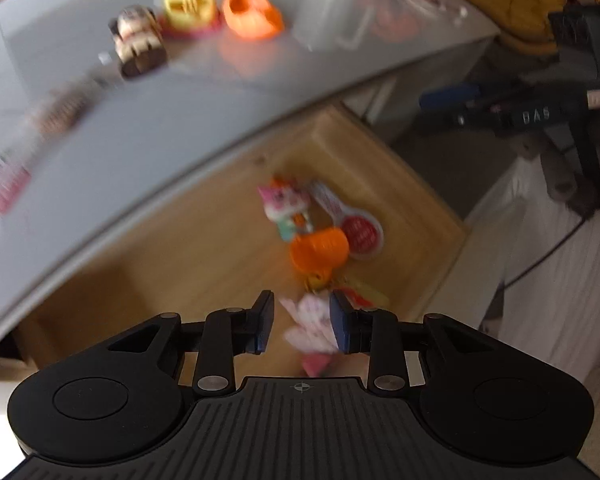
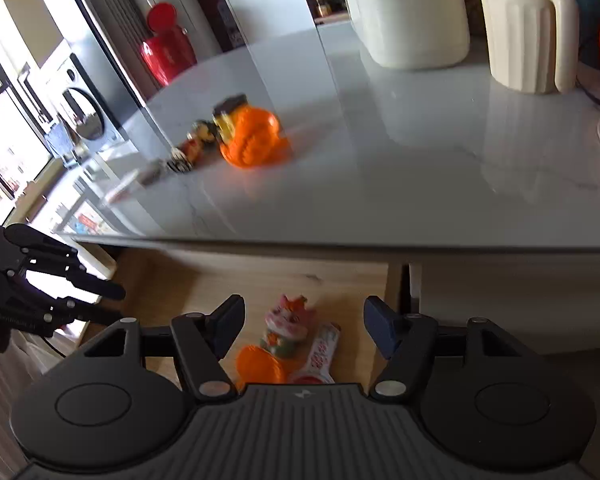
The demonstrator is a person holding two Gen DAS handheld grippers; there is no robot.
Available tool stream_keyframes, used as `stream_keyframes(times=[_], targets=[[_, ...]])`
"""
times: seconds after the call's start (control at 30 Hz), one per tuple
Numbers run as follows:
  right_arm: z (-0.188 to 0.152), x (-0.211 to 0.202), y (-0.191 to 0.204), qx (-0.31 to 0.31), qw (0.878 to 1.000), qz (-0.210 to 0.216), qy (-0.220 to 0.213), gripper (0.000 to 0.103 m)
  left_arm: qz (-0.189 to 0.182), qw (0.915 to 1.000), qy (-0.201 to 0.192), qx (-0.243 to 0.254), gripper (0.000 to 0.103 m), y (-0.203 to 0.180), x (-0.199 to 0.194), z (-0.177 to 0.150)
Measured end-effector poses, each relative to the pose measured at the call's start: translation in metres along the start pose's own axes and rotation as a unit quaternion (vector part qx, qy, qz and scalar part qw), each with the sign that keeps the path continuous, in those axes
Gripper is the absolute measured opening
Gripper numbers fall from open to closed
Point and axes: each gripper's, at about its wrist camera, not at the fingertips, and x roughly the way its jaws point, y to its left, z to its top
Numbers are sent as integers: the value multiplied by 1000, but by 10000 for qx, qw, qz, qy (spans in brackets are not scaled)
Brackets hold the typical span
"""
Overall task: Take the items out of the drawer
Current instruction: 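Grasp the wooden sticks with the left gripper while the right gripper grasps the pink lace cloth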
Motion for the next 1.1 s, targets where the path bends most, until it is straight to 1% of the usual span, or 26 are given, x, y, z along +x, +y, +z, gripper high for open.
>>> stream_keyframes(times=[0.03,0.07,0.17,0.23,0.33,0.43,0.53,0.6,0.67,0.73,0.87,0.93,0.97,1.0,1.07,1.1], targets=[[-1,3,4,-96,9999,-119,64,66,-20,9999,102,12,33,-2,8,-2],[-2,2,8,-153,9998,-156,24,66,-31,9999,145,8,33,-4,15,-2],[-2,2,7,-85,9999,-55,56,66,-302,9988,234,-309,33,-4,31,2],[-2,6,8,-109,9998,-131,104,66,-411,9979,306,-397,33,-6,38,6],[-6,8,9,-169,9995,-182,196,66,-180,9992,346,-126,33,-12,41,6],[-9,9,10,-275,9991,-205,264,66,-66,9977,616,270,33,-12,45,4],[-10,12,11,-339,9985,-281,320,66,-139,9930,1000,604,33,-6,47,-3],[-11,13,12,-375,9982,-311,353,66,-86,9890,1222,834,33,1,49,-10],[-12,15,12,-410,9978,-321,403,66,-111,9850,1425,967,33,8,50,-18],[-12,17,13,-446,9974,-338,447,66,-259,9816,1613,985,33,18,53,-25],[-12,20,16,-506,9968,-337,520,66,-490,9807,1722,779,33,31,63,-34],[-13,21,16,-533,9964,-353,553,66,-499,9790,1808,800,33,33,71,-36],[-13,22,16,-543,9962,-359,572,66,-505,9780,1852,819,35,33,75,-37],[-13,23,17,-551,9961,-364,593,66,-535,9778,1857,806,36,34,77,-37],[-13,24,17,-565,9957,-372,632,66,-501,9779,1868,797,36,36,83,-36],[-13,25,17,-572,9956,-377,647,66,-522,9774,1884,803,38,37,87,-35]])
